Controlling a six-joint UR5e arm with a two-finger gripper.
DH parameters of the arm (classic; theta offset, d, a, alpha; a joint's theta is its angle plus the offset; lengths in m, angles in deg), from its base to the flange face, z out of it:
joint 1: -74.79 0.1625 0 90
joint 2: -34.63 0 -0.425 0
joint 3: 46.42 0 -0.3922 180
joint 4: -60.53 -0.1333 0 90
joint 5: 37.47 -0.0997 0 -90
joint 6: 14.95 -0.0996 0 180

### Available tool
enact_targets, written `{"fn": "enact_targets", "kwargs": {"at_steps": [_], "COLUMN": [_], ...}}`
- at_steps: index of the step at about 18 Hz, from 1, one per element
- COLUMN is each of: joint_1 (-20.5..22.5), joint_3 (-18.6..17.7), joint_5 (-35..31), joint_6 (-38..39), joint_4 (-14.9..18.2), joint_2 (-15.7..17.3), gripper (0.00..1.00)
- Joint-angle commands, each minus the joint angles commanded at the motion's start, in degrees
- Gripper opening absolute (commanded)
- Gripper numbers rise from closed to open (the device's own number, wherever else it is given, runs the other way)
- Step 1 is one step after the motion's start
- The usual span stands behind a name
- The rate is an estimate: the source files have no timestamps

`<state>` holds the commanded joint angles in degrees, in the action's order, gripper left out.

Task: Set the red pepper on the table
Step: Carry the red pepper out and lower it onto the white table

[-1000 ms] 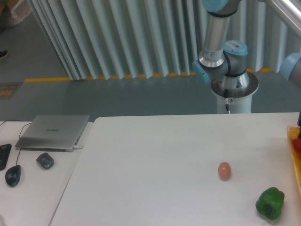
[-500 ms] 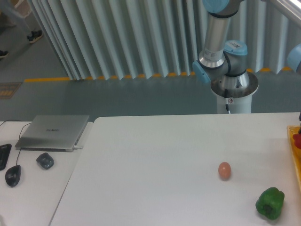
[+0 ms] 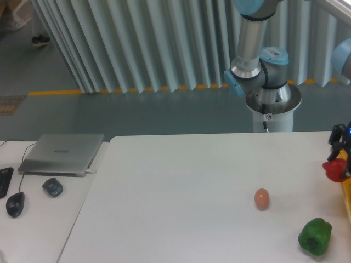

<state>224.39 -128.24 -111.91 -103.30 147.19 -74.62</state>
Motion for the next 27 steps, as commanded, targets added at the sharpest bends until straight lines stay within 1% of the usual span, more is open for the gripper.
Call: {"fn": "enact_targets", "kwargs": {"at_steps": [2,4,5,7,9,11,12,13,14,18,19,21,22,23,24,27], "joint_1": [-2.45,-4.47,-4.92,-5.54,-7.82,-9.49,-10.11,-10.72,-10.9,-10.99,-11.08,-11.34,-11.34,-11.34,-11.34,-11.34], "joint_3": [-1.14,-1.58,-2.19,-4.56,-6.32,-7.3,-7.56,-8.61,-9.23,-9.58,-9.58,-9.58,-9.58,-9.58,-9.58,-9.5], "joint_5": [0.09,-0.26,-0.44,-3.58,-7.63,-11.4,-12.03,-12.04,-12.13,-12.3,-12.39,-12.48,-12.65,-12.92,-13.27,-13.53], "joint_6": [3.25,7.12,7.4,7.4,7.66,9.06,9.68,10.64,10.83,10.74,10.74,10.74,10.48,10.22,10.21,10.39], "joint_4": [-3.5,-5.88,-7.11,-10.27,-13.18,-14.5,-15.38,-17.56,-18.71,-18.99,-18.9,-18.9,-18.99,-18.99,-19.08,-19.16], "joint_2": [-0.35,-0.79,-0.79,-0.62,-0.79,-1.66,-1.76,-1.93,-2.11,-2.63,-2.81,-3.08,-3.08,-3.08,-3.16,-3.08], "gripper": [0.25,0.26,0.26,0.26,0.26,0.26,0.26,0.26,0.26,0.27,0.33,0.4,0.56,0.81,1.0,1.0]}}
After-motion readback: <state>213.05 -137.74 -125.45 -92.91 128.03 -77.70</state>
